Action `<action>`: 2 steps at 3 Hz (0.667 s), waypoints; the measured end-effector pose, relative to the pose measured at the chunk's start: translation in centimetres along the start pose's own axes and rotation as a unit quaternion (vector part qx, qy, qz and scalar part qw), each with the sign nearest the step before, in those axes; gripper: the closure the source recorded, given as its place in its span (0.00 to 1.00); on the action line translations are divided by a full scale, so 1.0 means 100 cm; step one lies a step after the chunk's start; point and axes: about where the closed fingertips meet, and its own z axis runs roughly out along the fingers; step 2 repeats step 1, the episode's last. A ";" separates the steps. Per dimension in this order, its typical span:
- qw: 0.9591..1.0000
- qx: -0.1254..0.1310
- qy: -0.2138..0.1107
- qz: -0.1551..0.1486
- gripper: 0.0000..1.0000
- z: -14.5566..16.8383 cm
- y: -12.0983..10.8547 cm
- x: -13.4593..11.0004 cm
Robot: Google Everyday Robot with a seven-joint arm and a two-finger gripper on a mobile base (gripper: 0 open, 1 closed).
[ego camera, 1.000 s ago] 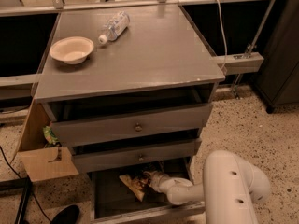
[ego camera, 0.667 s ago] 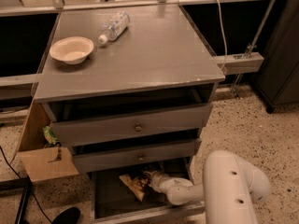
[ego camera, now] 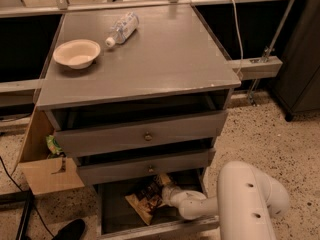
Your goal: Place brown chip bag into bottom drawer
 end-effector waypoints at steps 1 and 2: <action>1.000 0.000 0.000 0.000 0.00 0.000 0.000 0.000; 1.000 0.000 0.000 0.000 0.00 0.000 0.000 0.000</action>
Offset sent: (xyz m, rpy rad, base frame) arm 0.0000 0.0000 0.0000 0.0000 0.0000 0.0000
